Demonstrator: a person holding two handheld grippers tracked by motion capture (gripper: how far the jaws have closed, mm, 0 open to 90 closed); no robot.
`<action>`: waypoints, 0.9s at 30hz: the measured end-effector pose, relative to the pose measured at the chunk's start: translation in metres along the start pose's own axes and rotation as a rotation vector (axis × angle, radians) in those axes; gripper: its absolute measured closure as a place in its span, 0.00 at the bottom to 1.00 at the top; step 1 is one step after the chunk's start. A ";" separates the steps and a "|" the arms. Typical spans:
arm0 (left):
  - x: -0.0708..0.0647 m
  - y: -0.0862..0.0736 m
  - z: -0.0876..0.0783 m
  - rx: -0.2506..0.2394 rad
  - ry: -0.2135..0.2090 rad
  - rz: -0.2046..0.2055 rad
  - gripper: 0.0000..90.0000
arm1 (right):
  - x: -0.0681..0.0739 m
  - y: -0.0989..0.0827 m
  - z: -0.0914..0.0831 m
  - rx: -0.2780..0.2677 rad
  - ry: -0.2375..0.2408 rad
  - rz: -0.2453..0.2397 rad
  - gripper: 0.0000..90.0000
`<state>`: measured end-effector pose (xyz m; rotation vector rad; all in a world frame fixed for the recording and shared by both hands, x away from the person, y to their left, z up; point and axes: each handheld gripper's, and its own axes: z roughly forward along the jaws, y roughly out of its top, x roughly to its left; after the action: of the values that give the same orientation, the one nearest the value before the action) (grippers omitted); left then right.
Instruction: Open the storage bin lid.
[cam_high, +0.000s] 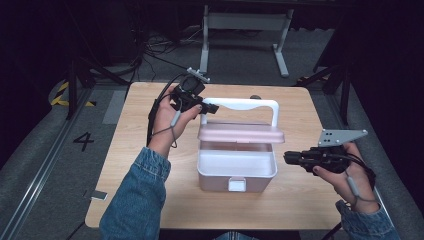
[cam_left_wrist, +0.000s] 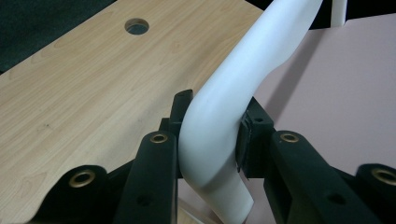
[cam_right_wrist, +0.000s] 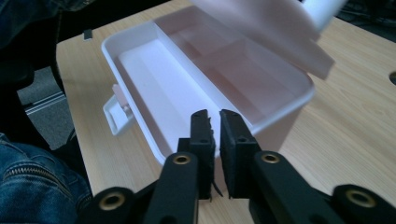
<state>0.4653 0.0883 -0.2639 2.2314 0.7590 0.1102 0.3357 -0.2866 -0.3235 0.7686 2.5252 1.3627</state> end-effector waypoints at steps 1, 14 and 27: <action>0.002 0.001 0.000 0.008 -0.001 0.004 0.80 | 0.002 0.002 0.004 -0.019 0.021 -0.007 0.99; 0.003 0.003 0.002 0.013 0.015 -0.006 0.80 | 0.006 0.011 0.026 -0.154 0.046 0.003 1.00; -0.001 -0.005 -0.005 -0.024 0.042 0.015 0.64 | -0.002 0.011 0.029 -0.236 0.010 0.033 1.00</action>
<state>0.4606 0.0936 -0.2637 2.2189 0.7594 0.1727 0.3525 -0.2614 -0.3316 0.7601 2.3102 1.6411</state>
